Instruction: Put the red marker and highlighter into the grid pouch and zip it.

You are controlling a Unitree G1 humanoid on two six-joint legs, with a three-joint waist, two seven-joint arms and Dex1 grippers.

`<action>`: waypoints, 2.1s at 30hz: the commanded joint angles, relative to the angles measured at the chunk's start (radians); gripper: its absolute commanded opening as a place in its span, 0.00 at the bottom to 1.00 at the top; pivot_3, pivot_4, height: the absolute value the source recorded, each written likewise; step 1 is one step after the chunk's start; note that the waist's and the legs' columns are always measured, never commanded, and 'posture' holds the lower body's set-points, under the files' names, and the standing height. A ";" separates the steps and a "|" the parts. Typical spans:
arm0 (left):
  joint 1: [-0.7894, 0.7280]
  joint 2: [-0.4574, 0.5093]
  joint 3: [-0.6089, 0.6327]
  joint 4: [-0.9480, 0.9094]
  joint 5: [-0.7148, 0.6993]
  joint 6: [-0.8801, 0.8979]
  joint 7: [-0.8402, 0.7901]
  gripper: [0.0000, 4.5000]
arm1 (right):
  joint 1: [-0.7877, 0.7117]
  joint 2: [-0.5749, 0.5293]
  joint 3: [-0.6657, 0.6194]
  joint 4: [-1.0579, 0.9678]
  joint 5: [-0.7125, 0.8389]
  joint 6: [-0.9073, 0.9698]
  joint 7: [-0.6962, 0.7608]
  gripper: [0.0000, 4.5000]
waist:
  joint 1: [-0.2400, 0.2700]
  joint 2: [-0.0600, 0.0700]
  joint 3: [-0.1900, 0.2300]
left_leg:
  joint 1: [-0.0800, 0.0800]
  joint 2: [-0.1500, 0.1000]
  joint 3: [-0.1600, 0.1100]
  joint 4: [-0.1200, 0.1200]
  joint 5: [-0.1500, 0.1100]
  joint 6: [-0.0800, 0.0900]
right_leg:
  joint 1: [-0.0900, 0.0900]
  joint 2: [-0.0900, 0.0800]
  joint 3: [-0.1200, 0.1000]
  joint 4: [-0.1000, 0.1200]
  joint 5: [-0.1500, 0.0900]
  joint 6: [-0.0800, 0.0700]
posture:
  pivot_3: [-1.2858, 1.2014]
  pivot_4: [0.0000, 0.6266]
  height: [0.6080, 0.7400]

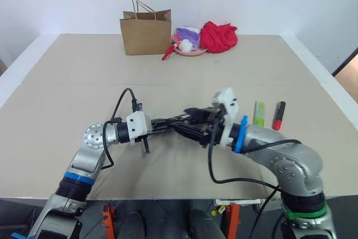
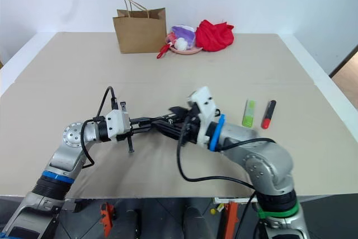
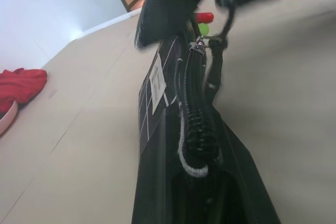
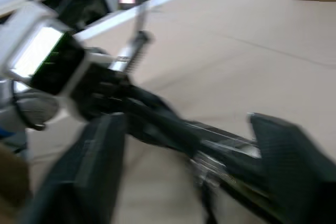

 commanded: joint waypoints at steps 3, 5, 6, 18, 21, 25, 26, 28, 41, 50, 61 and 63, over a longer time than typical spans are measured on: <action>-0.008 0.019 0.018 -0.026 -0.025 -0.016 -0.021 0.00 | 0.039 -0.087 -0.212 -0.003 0.096 -0.007 0.008 0.98 | -0.005 0.000 0.000 | 0.000 0.000 0.000 0.000 0.000 0.000 | 0.000 0.000 0.000 0.000 0.000 0.000 | 0.52 0.24 1.00; -0.009 0.024 0.021 -0.025 -0.030 -0.015 -0.030 0.00 | 0.069 -0.110 -0.263 0.059 0.027 -0.049 -0.031 0.98 | -0.003 0.000 0.000 | 0.001 0.000 -0.001 -0.001 0.000 0.000 | 0.000 0.000 0.000 0.000 0.000 0.000 | 0.52 0.24 1.00; -0.010 0.025 0.023 -0.025 -0.033 -0.014 -0.034 0.00 | 0.085 -0.113 -0.276 0.099 -0.036 -0.084 -0.071 0.98 | -0.003 0.000 0.000 | 0.001 0.000 0.000 -0.001 0.000 0.000 | 0.000 0.000 0.000 0.000 0.000 0.000 | 0.52 0.24 1.00; -0.003 0.052 0.028 -0.056 -0.069 0.012 -0.056 0.00 | 0.105 0.019 -0.202 0.271 -0.388 -0.167 -0.398 0.98 | -0.007 0.002 0.001 | 0.001 0.000 0.000 0.000 0.000 0.000 | 0.000 0.000 0.000 0.001 0.000 0.000 | 0.52 0.24 1.00; -0.004 0.052 0.029 -0.064 -0.068 0.020 -0.054 0.00 | 0.091 0.044 -0.188 0.324 -0.444 -0.197 -0.428 0.98 | -0.007 0.002 0.001 | 0.000 0.000 0.000 0.000 0.000 0.000 | 0.000 0.000 0.000 0.001 -0.002 -0.003 | 0.52 0.24 1.00; -0.002 0.051 0.031 -0.078 -0.067 0.030 -0.045 0.00 | 0.090 0.073 -0.175 0.377 -0.509 -0.233 -0.467 0.98 | -0.006 0.002 0.001 | 0.000 0.000 0.000 0.000 0.000 0.000 | 0.000 0.000 0.000 0.001 -0.001 -0.002 | 0.52 0.24 1.00; 0.000 0.051 0.031 -0.082 -0.067 0.032 -0.043 0.00 | 0.089 0.089 -0.185 0.386 -0.514 -0.241 -0.480 0.98 | -0.006 0.002 0.001 | 0.000 0.000 0.000 0.000 0.000 0.000 | 0.000 0.000 0.000 0.001 -0.001 -0.002 | 0.52 0.24 1.00; 0.005 0.052 0.032 -0.088 -0.066 0.035 -0.041 0.00 | 0.088 0.114 -0.189 0.399 -0.527 -0.259 -0.492 0.98 | -0.006 0.002 0.001 | 0.001 0.000 0.000 -0.001 0.000 0.000 | 0.000 0.000 0.000 0.001 0.000 0.000 | 0.52 0.24 1.00; -0.004 0.054 0.041 -0.092 -0.063 0.053 -0.019 0.00 | 0.155 0.220 -0.166 0.338 -0.581 -0.223 -0.535 0.25 | -0.004 0.002 0.000 | 0.001 0.000 -0.001 -0.001 0.000 0.000 | 0.000 0.001 0.000 0.001 -0.001 -0.001 | 0.52 0.24 1.00; -0.031 0.044 0.053 -0.074 -0.107 0.111 -0.027 0.00 | 0.197 0.115 -0.144 0.235 -0.574 -0.233 -0.390 0.23 | -0.001 0.003 0.000 | 0.001 0.000 -0.001 -0.001 0.000 0.000 | 0.001 0.000 0.000 0.001 -0.001 -0.001 | 0.52 0.24 1.00; -0.055 0.066 0.037 -0.022 -0.115 0.084 -0.131 0.00 | 0.173 -0.201 -0.201 0.059 -0.383 -0.462 0.152 0.23 | -0.006 0.006 0.003 | 0.001 0.000 -0.001 0.000 0.000 0.000 | 0.001 0.001 0.000 0.001 -0.002 -0.003 | 0.52 0.24 1.00; -0.058 0.064 0.038 -0.010 -0.115 0.077 -0.138 0.00 | 0.172 -0.247 -0.227 0.057 -0.334 -0.480 0.230 0.23 | -0.004 0.006 0.003 | 0.001 0.000 -0.001 0.000 0.000 0.000 | 0.001 0.001 0.000 0.001 -0.002 -0.003 | 0.52 0.24 1.00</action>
